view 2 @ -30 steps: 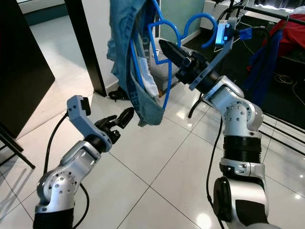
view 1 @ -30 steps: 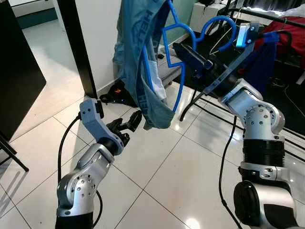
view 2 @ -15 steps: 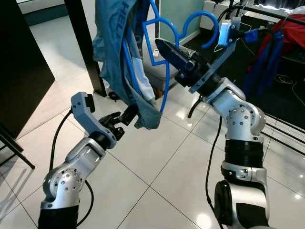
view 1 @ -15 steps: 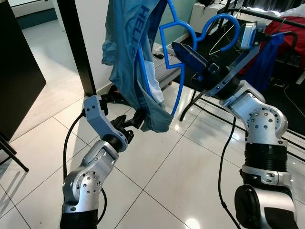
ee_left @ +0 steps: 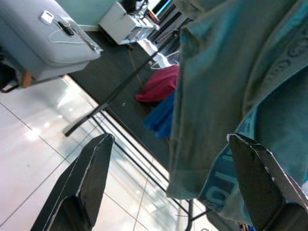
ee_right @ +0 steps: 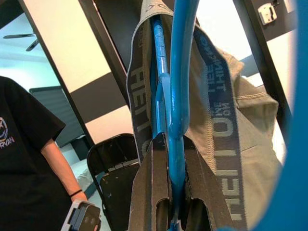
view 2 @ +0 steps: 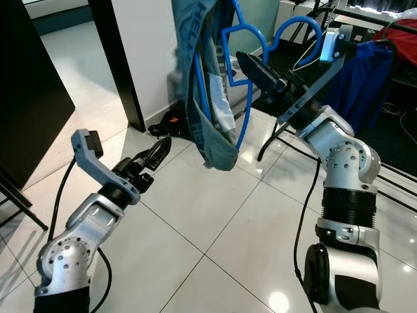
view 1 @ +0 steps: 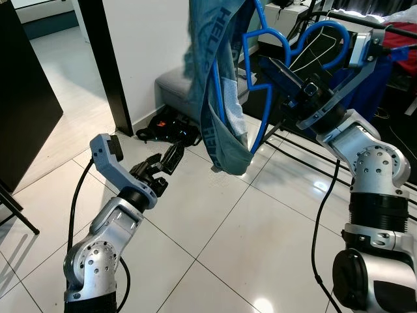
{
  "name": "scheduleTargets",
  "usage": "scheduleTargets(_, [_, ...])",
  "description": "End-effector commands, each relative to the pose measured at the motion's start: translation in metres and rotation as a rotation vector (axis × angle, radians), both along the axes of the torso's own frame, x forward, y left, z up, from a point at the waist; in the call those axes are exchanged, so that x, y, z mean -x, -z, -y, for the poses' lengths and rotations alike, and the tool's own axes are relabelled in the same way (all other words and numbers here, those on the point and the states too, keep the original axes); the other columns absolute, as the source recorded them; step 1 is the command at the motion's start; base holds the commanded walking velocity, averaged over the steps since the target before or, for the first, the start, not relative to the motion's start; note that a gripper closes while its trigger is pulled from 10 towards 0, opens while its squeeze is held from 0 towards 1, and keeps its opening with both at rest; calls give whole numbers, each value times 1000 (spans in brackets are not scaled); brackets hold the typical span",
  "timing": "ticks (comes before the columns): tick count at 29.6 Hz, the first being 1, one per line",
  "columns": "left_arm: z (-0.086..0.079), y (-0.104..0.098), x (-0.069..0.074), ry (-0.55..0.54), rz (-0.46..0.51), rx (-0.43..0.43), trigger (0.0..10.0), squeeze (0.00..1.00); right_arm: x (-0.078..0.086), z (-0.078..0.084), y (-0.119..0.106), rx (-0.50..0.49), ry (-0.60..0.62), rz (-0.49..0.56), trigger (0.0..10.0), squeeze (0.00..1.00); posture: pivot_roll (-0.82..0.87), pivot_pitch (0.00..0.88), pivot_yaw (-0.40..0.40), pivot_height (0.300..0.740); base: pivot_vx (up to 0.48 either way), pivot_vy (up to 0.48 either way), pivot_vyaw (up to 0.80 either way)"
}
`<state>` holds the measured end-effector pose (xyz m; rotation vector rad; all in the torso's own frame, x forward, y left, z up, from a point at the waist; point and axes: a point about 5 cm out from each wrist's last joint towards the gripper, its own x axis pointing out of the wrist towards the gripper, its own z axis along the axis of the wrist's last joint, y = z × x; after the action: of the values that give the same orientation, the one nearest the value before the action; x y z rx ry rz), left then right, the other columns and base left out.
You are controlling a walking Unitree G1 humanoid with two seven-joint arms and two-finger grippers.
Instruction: Hang hanger
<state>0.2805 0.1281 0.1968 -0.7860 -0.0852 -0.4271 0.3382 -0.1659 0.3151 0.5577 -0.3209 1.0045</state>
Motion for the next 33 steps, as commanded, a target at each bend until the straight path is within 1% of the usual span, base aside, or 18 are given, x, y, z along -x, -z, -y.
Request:
scheduleTargets(1, [5, 0, 4, 29, 7, 19, 10000, 0, 2, 0, -7, -3, 3, 38, 10000, 0, -50, 83, -45, 740, 0, 0, 0])
scheduleTargets(3, [6, 0, 4, 36, 10, 25, 10000, 0, 2, 0, -7, -3, 2, 38, 10000, 0, -50, 83, -45, 740, 0, 0, 0])
scheduleTargets(5, [18, -4, 6, 68, 28, 48, 10000, 0, 3, -3, -7, -3, -17, 39, 10000, 0, -50, 83, -45, 740, 0, 0, 0])
scheduleTargets(6, [18, -4, 6, 68, 28, 48, 10000, 0, 3, -3, -7, -3, -17, 39, 10000, 0, -50, 83, -45, 740, 0, 0, 0])
scheduleTargets(8, [23, -7, 6, 85, 47, 71, 10000, 0, 4, -7, -6, -4, -39, 37, 10000, 0, -51, 81, -44, 740, 0, 0, 0])
scheduleTargets(16, [25, -13, 6, 113, 89, 79, 10000, 0, 5, -9, -2, -2, -50, 26, 10000, 0, -51, 81, -44, 740, 0, 0, 0])
scheduleTargets(18, [25, -14, 8, 132, 105, 66, 10000, 0, 5, -10, -2, -6, -52, 25, 10000, 0, -51, 82, -40, 740, 0, 0, 0])
scheduleTargets(25, [28, -17, 13, 163, 132, 65, 10000, 0, 5, -12, -2, -12, -60, 25, 10000, 0, -50, 83, -43, 740, 0, 0, 0])
scheduleTargets(27, [31, -15, 14, 176, 138, 27, 10000, 0, 6, -14, -3, -13, -67, 26, 10000, 0, -51, 81, -44, 740, 0, 0, 0])
scheduleTargets(28, [31, -15, 14, 176, 138, 27, 10000, 0, 6, -14, -3, -13, -67, 26, 10000, 0, -51, 81, -44, 740, 0, 0, 0])
scheduleTargets(30, [35, -13, 14, 186, 140, -7, 10000, 0, 6, -15, -4, -12, -72, 29, 10000, 0, -55, 80, -44, 740, 0, 0, 0])
scheduleTargets(32, [36, -12, 13, 188, 140, -14, 10000, 0, 6, -15, -4, -10, -73, 31, 10000, 0, -55, 80, -44, 740, 0, 0, 0])
scheduleTargets(33, [37, -11, 13, 186, 147, -51, 10000, 0, 6, -15, -5, -11, -74, 34, 10000, 0, -58, 81, -44, 740, 0, 0, 0])
